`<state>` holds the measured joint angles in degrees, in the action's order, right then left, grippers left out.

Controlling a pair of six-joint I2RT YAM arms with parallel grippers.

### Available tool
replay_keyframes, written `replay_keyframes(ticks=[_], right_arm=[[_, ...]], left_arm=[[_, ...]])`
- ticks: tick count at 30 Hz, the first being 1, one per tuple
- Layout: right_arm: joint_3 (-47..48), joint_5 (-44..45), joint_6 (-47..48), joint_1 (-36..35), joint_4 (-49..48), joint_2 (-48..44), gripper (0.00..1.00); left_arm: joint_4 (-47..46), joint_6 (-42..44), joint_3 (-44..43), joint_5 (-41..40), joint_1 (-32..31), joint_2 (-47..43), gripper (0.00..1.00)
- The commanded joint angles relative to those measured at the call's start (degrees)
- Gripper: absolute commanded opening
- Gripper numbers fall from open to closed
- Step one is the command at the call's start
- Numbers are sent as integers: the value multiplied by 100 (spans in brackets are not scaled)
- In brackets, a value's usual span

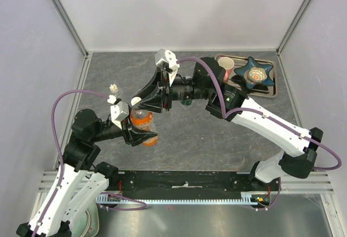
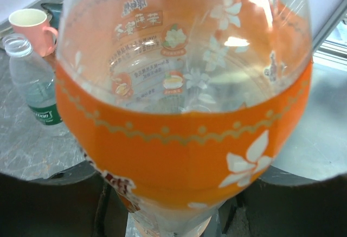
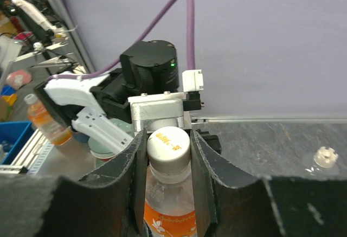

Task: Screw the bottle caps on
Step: Screw the bottle cap onto the plastic bottle.

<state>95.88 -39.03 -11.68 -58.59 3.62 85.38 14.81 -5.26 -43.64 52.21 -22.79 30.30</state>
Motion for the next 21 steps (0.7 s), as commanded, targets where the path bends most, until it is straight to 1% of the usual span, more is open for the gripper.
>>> replay_keyframes(ticks=[1,5,6,8,9,12,13,15,16,19,20,21], right_arm=[[-613,193,-71,-144,1185,-110,6],[-851,799,-106,-302,1229,-119,4],[-912,1148,-115,-337,1281,-118,3],[-974,1475,-124,-504,1378,-75,1],[-1000,1877,-176,-565,1387,-66,0],[-1027,2599,-290,-873,1405,22,0],[-1001,3133,-343,-1056,1440,57,0],[-826,3724,-396,-1277,1623,197,0],[-738,4397,-483,-1469,1720,320,0],[-439,5306,-572,-1857,2081,636,0],[-360,5840,-581,-1936,2195,716,0],[-159,6106,-572,-2085,2457,803,0]], left_arm=[[-848,-177,-611,-1106,134,-77,2],[-822,-134,-707,-1659,143,-51,2],[-813,-116,-742,-1757,143,-42,2],[-778,-98,-786,-2002,152,-51,2],[-769,-81,-795,-2056,152,-51,2],[-778,-89,-813,-2206,160,-51,2],[-778,-90,-813,-2223,169,-51,2],[-778,-81,-804,-2276,178,-51,2],[-778,-55,-804,-2328,169,-68,2],[-734,24,-787,-2425,169,-60,2],[-716,42,-787,-2504,169,-51,2],[-699,94,-787,-2548,169,-60,2]])
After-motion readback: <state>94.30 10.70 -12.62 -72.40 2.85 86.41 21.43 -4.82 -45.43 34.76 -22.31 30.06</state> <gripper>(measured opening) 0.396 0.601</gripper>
